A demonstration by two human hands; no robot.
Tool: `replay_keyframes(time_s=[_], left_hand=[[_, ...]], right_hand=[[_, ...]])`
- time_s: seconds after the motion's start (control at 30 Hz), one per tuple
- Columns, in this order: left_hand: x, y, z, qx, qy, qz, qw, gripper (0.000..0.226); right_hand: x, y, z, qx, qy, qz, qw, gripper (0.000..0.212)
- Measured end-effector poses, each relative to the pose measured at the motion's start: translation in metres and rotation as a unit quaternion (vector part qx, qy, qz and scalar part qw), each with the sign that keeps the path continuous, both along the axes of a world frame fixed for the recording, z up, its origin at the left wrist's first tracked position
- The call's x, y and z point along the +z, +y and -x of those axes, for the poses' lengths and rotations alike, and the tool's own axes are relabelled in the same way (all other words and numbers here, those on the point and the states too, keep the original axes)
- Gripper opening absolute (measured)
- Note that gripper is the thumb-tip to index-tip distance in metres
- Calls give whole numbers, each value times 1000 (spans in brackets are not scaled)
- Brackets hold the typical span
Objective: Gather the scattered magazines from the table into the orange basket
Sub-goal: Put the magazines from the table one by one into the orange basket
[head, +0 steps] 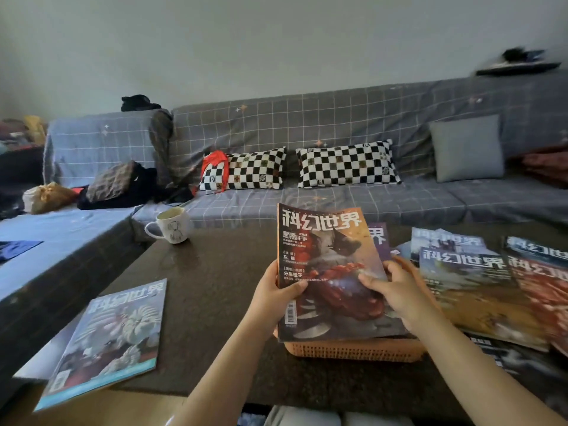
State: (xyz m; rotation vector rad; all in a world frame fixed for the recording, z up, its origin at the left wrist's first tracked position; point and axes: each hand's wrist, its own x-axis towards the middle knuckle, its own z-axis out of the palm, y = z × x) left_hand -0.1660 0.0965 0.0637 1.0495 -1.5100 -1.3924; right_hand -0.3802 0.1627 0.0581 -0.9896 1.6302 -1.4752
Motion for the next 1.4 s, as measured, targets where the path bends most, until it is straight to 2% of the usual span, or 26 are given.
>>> replay_keyframes(time_s=[0.17, 0.3, 0.43, 0.57, 0.67, 0.77, 0.9, 1.07, 1.2, 1.4], left_hand=[[-7, -6, 43, -10, -71, 76, 995, 34], [-22, -9, 58, 8, -139, 88, 986, 42], [-33, -7, 60, 42, -212, 132, 967, 44], [-35, -7, 60, 81, -240, 155, 955, 47], [-37, -7, 58, 93, -243, 161, 952, 40], [-37, -8, 55, 106, -245, 161, 950, 32], [-37, -11, 51, 107, -232, 126, 959, 32], [-35, -12, 53, 74, -218, 58, 971, 19], [-33, -16, 52, 44, -229, 27, 972, 17], [-34, -15, 53, 26, -236, 26, 971, 21]], right_hand=[[-19, 4, 31, -71, 105, -34, 991, 32], [-33, 3, 37, -101, 226, -43, 968, 49], [-43, 2, 37, -103, 324, -32, 940, 67], [-43, -3, 37, -94, 368, -36, 925, 76], [-44, -5, 36, -105, 380, -53, 917, 70], [-46, -2, 35, -76, 393, -132, 907, 54], [-43, -2, 36, -31, 396, -187, 898, 61], [-37, -6, 32, -22, 313, -201, 928, 74], [-39, -7, 33, -11, 272, -216, 938, 57], [-42, -7, 38, -7, 233, -219, 947, 48]])
